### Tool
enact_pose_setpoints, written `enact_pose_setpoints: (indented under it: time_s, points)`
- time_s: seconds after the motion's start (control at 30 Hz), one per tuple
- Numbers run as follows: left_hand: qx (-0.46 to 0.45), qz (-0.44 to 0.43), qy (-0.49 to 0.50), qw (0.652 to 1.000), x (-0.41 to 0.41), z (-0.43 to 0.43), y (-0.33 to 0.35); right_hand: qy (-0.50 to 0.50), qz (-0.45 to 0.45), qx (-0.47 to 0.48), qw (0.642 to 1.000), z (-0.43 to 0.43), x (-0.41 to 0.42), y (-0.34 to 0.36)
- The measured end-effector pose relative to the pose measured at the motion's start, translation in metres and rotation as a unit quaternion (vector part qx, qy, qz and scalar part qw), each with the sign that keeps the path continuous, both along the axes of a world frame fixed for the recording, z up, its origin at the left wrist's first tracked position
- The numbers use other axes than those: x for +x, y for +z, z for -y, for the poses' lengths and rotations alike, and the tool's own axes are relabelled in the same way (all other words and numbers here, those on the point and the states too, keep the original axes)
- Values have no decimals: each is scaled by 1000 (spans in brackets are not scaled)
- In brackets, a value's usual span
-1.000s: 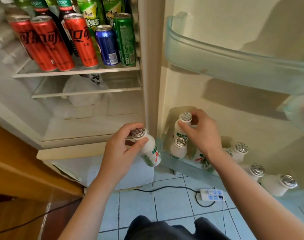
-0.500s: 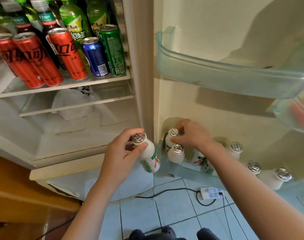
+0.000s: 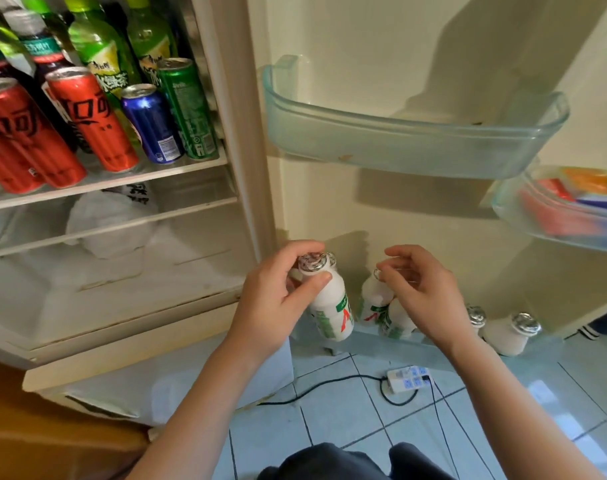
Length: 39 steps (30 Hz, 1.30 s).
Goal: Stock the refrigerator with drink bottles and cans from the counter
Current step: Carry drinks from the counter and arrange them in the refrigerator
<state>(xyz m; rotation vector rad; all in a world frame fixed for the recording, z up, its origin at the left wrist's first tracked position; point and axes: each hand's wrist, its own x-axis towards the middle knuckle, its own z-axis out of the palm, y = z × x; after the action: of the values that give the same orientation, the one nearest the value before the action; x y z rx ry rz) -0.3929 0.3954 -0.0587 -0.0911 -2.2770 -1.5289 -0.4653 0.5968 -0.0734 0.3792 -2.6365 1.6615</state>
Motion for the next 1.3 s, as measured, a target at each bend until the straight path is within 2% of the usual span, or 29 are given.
enact_pose_setpoints:
  time_s: [0.17,0.37,0.57,0.67,0.73,0.8,0.9,1.0,1.07,1.13,1.23,1.3]
  points:
    - [-60,0,-30,998,-24,-25,-6,-61,-21,-51,997,-19,5,-2]
    - [-185,8,-57,981,-44,-39,-20,-84,-18,-33,996,-30,11,-9]
    - [-312,73,-154,935,-55,-46,-35,-84,-35,-12,996,-32,12,-13]
    - [-410,45,-179,893,-56,-52,-37,-85,-33,-12,996,-31,8,-15]
    - [-439,16,-169,882,-55,-53,-40,-78,-34,-16,996,-29,6,-16]
    - [-426,2,-164,889,-53,-50,-44,-69,-35,-24,997,-26,6,-16]
    - [-329,-13,-139,934,-47,-40,-38,-60,-37,-24,997,-22,4,-15]
    - [-232,-131,-20,964,-41,-29,-30,-52,-42,-12,998,-20,1,-16]
    - [-175,-213,83,958,-39,-18,-26,-37,-46,1,998,-16,0,-16]
    - [-136,-255,161,944,-39,-7,-22,-4,-63,37,997,-9,-1,-15]
    - [-109,-259,218,935,-43,4,-18,64,-110,113,985,4,-3,-12]
    - [-106,-232,212,943,-48,10,-14,115,-119,163,973,15,-4,-8]
